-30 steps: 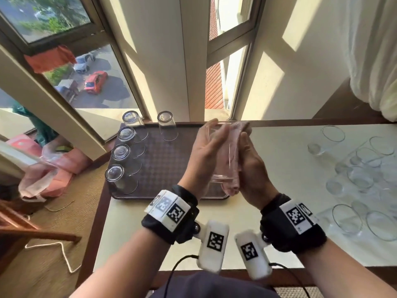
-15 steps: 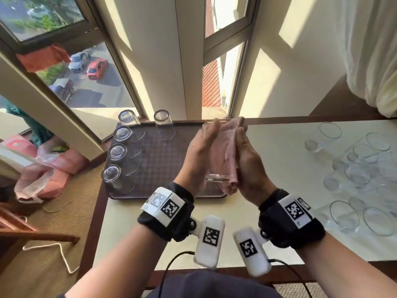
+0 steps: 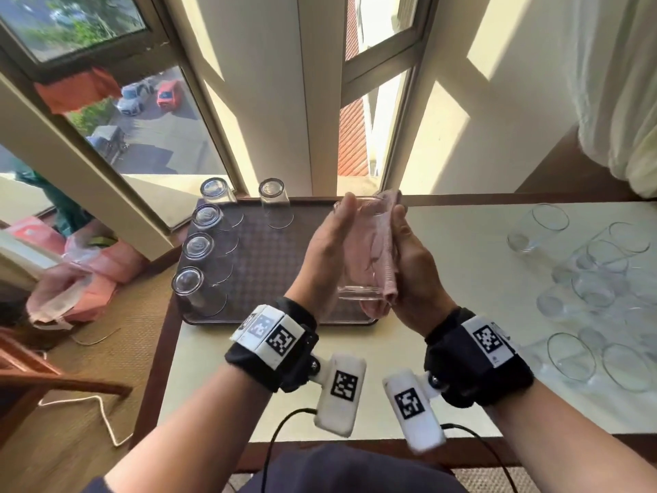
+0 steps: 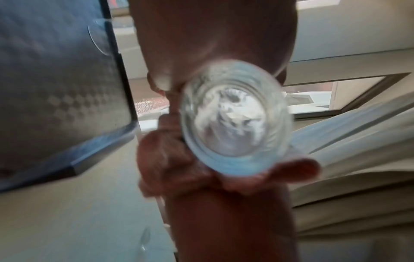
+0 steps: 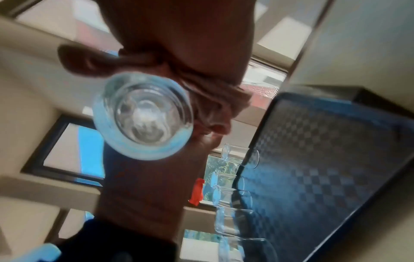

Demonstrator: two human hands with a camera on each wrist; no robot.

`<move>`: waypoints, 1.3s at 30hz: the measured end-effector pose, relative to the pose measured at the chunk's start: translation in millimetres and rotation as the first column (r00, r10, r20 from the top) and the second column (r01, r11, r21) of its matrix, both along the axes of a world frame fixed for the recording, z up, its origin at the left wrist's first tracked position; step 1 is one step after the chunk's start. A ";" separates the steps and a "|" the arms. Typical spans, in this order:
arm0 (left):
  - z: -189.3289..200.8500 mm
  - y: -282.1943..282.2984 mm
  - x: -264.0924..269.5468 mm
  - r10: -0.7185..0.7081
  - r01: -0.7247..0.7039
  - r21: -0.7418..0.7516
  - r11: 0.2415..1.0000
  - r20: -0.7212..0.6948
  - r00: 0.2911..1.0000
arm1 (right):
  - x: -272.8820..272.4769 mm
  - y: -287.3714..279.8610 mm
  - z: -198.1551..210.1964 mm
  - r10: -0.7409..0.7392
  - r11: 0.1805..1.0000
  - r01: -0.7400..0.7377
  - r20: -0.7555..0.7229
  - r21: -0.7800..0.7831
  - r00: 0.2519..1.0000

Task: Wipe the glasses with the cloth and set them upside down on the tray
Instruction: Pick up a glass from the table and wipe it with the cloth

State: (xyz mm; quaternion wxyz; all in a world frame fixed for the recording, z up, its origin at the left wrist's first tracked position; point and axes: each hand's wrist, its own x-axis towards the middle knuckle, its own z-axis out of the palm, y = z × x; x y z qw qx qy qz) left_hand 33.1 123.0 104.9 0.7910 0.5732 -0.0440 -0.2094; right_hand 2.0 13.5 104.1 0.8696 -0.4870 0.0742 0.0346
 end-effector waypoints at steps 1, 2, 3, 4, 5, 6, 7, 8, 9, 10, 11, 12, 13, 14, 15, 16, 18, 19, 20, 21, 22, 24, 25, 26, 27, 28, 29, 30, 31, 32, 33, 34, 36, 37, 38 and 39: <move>1.5 2.4 1.3 -0.025 0.025 -0.002 1.000 0.006 1.000 | 0.0 -1.2 1.6 0.023 0.999 -0.022 -0.019 0.044 1.000; 3.4 3.1 3.6 0.000 -0.002 0.064 0.998 0.037 0.999 | 1.3 -2.7 -0.7 0.009 0.999 -0.008 -0.024 0.042 1.000; 4.4 2.5 5.9 0.050 -0.059 0.154 0.986 0.065 0.997 | 2.3 -2.0 -1.2 -0.034 0.999 0.033 -0.019 -0.031 0.999; 4.8 0.6 5.9 0.119 -0.139 0.243 0.960 0.097 0.988 | 3.2 -0.1 -2.7 -0.078 0.985 0.077 -0.003 -0.154 0.997; 6.0 -2.1 2.5 0.178 -0.215 0.317 0.924 0.140 0.974 | 2.6 2.8 -3.3 -0.120 0.948 0.123 0.028 -0.292 0.992; 6.8 -5.5 -2.3 0.197 -0.257 0.399 0.880 0.186 0.963 | 2.1 6.3 -5.2 -0.146 0.901 0.161 0.069 -0.402 0.987; 10.2 -8.9 -7.8 0.188 -0.285 0.478 0.831 0.241 0.952 | 1.9 9.7 -6.9 -0.161 0.868 0.189 0.100 -0.460 0.982; 8.0 -10.7 -10.8 0.171 -0.308 0.539 0.784 0.288 0.942 | 1.1 12.3 -6.4 -0.166 0.860 0.201 0.114 -0.469 0.979; 8.8 -11.5 -13.3 0.162 -0.319 0.549 0.772 0.315 0.935 | 1.3 13.1 -5.6 -0.154 0.886 0.186 0.108 -0.426 0.982; 9.6 -9.8 -12.3 0.173 -0.308 0.487 0.817 0.303 0.937 | 2.0 11.9 -4.3 -0.123 0.931 0.148 0.094 -0.334 0.988; 11.5 -7.4 -10.6 0.180 -0.263 0.366 0.893 0.246 0.952 | 1.8 9.9 -1.8 -0.081 0.969 0.098 0.085 -0.224 0.993; 10.5 -5.2 -8.1 0.162 -0.198 0.216 0.956 0.173 0.971 | 0.4 7.0 -0.2 -0.049 0.990 0.057 0.063 -0.131 0.997; 6.8 -3.3 -4.6 0.126 -0.138 0.094 0.986 0.120 0.985 | -0.9 4.0 1.6 -0.023 0.998 0.025 0.038 -0.058 0.999; 5.7 -0.6 -0.4 0.087 -0.089 0.031 0.995 0.080 0.993 | -1.6 2.1 3.5 0.004 1.000 -0.004 0.020 -0.011 1.000; 7.3 1.6 2.8 0.049 -0.050 0.023 0.998 0.060 0.997 | -0.7 0.5 3.4 0.009 1.000 -0.009 0.009 0.010 1.000; 9.7 2.6 4.8 0.022 -0.027 0.067 0.997 0.077 0.997 | -0.2 0.1 5.0 -0.007 1.000 0.007 -0.002 0.012 1.000; 8.9 1.6 11.2 0.048 -0.089 0.259 0.962 0.162 0.986 | 1.0 1.6 3.5 -0.071 0.993 0.071 0.003 -0.094 0.997; 8.4 -0.4 11.2 0.109 -0.174 0.352 0.920 0.196 0.975 | 1.2 3.0 2.5 -0.113 0.974 0.116 0.030 -0.194 0.993; 6.8 -3.4 8.6 0.175 -0.252 0.392 0.885 0.222 0.959 | 1.3 5.2 1.3 -0.139 0.952 0.153 0.069 -0.267 0.988; 5.4 -6.8 5.0 0.192 -0.281 0.415 0.865 0.245 0.950 | 1.9 7.7 0.9 -0.150 0.935 0.176 0.106 -0.307 0.983; 7.5 -9.4 0.7 0.194 -0.301 0.439 0.847 0.273 0.942 | 3.0 10.0 0.6 -0.147 0.929 0.179 0.121 -0.324 0.982; 12.1 -10.4 -5.0 0.223 -0.348 0.436 0.830 0.314 0.923 | 4.9 10.8 2.3 -0.103 0.953 0.125 0.093 -0.275 0.990; 12.7 -8.6 -5.0 0.207 -0.300 0.358 0.884 0.276 0.939 | 5.5 9.3 3.1 -0.074 0.968 0.091 0.081 -0.232 0.994; 12.6 -6.8 -3.9 0.162 -0.207 0.227 0.952 0.201 0.966 | 5.0 7.1 5.7 -0.041 0.984 0.052 0.067 -0.172 0.997; 11.8 -3.9 -1.6 0.097 -0.112 0.105 0.988 0.140 0.985 | 4.1 4.5 9.0 -0.012 0.993 0.017 0.043 -0.114 0.999; 11.5 -0.8 0.6 0.039 -0.043 0.042 0.998 0.079 0.996 | 3.6 1.8 11.2 0.015 0.999 -0.015 0.014 -0.050 1.000; 12.7 1.8 2.2 -0.016 0.016 0.017 1.000 0.050 0.999 | 3.9 -1.3 11.6 0.030 1.000 -0.030 -0.006 -0.001 1.000; 13.8 3.2 3.5 -0.053 0.051 0.034 0.998 0.044 0.998 | 4.9 -3.3 11.5 0.030 0.999 -0.030 -0.013 0.032 0.999; 13.6 3.9 6.5 -0.037 0.033 0.068 0.997 0.057 0.998 | 5.8 -4.0 12.2 0.011 1.000 -0.011 -0.021 0.021 1.000; 13.4 3.6 9.5 0.020 -0.028 0.119 0.993 0.072 0.997 | 7.3 -3.5 10.8 -0.027 0.999 0.026 -0.021 -0.042 0.999; 12.1 1.5 12.0 0.091 -0.107 0.184 0.977 0.091 0.992 | 8.7 -2.3 8.2 -0.058 0.989 0.057 -0.001 -0.134 0.998; 13.3 -2.0 10.9 0.148 -0.173 0.245 0.954 0.114 0.982 | 9.1 0.2 5.7 -0.084 0.967 0.088 0.028 -0.241 0.996; 11.5 -9.2 8.0 0.202 -0.254 0.343 0.904 0.180 0.963 | 9.0 7.1 3.8 -0.119 0.919 0.139 0.077 -0.370 0.990; 9.6 -11.8 6.9 0.204 -0.274 0.384 0.882 0.215 0.955 | 9.0 8.8 3.0 -0.118 0.923 0.142 0.088 -0.358 0.989; 10.4 -12.3 5.8 0.197 -0.282 0.408 0.868 0.239 0.951 | 9.2 9.2 3.9 -0.101 0.944 0.126 0.095 -0.304 0.990; 11.7 -10.8 4.7 0.167 -0.245 0.375 0.894 0.227 0.959 | 8.8 6.9 5.6 -0.070 0.971 0.090 0.093 -0.220 0.993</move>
